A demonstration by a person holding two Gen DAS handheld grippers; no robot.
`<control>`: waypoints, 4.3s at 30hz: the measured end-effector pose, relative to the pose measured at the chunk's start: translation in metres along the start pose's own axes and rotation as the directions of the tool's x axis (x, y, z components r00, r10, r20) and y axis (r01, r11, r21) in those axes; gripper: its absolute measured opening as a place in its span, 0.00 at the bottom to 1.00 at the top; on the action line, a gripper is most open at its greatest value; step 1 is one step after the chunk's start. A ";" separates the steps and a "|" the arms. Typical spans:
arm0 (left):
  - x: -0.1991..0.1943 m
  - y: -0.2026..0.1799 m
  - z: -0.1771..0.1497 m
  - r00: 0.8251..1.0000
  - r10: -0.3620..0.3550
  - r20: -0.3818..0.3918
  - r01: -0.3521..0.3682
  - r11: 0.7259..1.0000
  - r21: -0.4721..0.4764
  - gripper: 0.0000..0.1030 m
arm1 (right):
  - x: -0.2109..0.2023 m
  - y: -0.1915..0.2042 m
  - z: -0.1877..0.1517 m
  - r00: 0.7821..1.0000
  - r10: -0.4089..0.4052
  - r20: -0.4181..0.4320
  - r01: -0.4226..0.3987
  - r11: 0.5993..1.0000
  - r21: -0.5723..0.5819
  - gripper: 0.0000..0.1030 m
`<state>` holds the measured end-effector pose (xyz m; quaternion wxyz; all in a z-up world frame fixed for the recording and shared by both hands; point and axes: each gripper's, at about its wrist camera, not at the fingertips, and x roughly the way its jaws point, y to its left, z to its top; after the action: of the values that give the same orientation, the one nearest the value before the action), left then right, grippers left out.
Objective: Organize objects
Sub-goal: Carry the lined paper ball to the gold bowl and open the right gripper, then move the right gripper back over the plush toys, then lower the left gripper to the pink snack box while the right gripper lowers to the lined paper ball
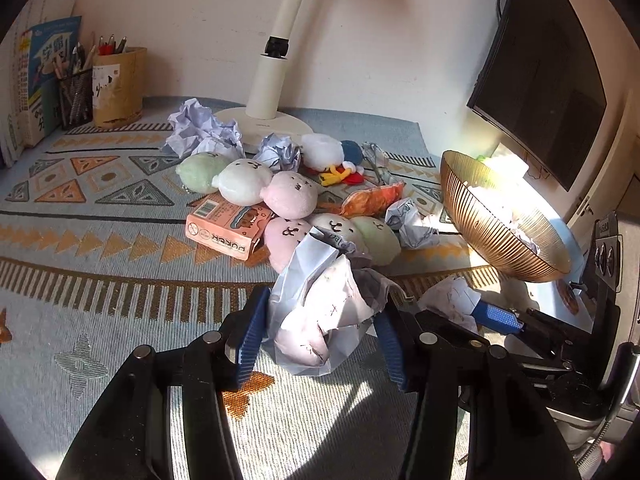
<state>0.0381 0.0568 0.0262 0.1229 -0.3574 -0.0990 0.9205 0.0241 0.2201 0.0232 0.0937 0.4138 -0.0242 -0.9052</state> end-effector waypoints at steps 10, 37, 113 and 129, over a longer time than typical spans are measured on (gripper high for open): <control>-0.008 -0.007 -0.003 0.996 0.070 0.057 -0.073 0.997 0.040 0.48 | -0.003 -0.001 0.000 1.000 -0.019 0.022 0.019 1.000 -0.005 0.58; 0.042 -0.186 0.115 0.959 -0.283 0.014 0.273 0.934 0.231 1.00 | -0.116 -0.218 0.070 0.942 -0.305 0.137 0.208 0.855 0.475 0.79; 0.069 0.073 0.063 0.975 0.080 -0.209 -0.054 0.990 0.129 0.87 | 0.027 -0.035 0.056 0.997 0.020 0.068 -0.032 0.984 0.176 0.84; 0.071 0.060 0.065 0.971 0.162 -0.178 -0.127 0.973 0.193 0.51 | 0.048 -0.023 0.054 0.990 0.115 0.085 -0.127 0.980 0.155 0.43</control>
<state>-0.0658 0.0150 0.0119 0.0961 -0.4385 0.0237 0.8933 -0.0509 0.2315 0.0200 0.1141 0.3834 -0.1252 -0.9079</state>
